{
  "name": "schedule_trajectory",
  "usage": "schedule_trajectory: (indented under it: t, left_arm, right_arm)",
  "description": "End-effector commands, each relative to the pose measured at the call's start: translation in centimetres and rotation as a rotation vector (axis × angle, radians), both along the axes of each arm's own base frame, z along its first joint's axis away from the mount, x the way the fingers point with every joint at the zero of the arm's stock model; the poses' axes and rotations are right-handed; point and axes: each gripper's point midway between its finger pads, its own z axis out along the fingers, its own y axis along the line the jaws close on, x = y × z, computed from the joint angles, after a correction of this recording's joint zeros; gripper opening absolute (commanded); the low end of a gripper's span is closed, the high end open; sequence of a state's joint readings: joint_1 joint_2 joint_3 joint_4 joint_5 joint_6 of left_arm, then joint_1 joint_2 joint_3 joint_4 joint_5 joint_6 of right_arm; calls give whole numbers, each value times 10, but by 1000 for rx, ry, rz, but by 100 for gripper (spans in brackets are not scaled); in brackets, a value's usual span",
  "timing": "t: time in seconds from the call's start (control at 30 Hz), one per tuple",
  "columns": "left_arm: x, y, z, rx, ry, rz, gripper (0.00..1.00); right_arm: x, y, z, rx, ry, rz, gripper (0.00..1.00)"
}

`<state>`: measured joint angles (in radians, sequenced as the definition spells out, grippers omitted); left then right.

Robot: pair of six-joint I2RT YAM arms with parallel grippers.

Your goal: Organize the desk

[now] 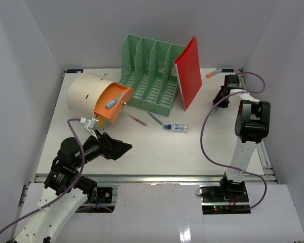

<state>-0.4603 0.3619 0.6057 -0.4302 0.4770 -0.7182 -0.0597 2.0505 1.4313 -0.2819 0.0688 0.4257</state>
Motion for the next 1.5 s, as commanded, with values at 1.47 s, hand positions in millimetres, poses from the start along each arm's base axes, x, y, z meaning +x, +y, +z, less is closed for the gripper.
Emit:
schedule_trajectory:
  t: [1.47]
  left_arm:
    - [87,-294,45,-99,-376,-88,86]
  right_arm:
    - [-222,147,271,375,-897,846,8]
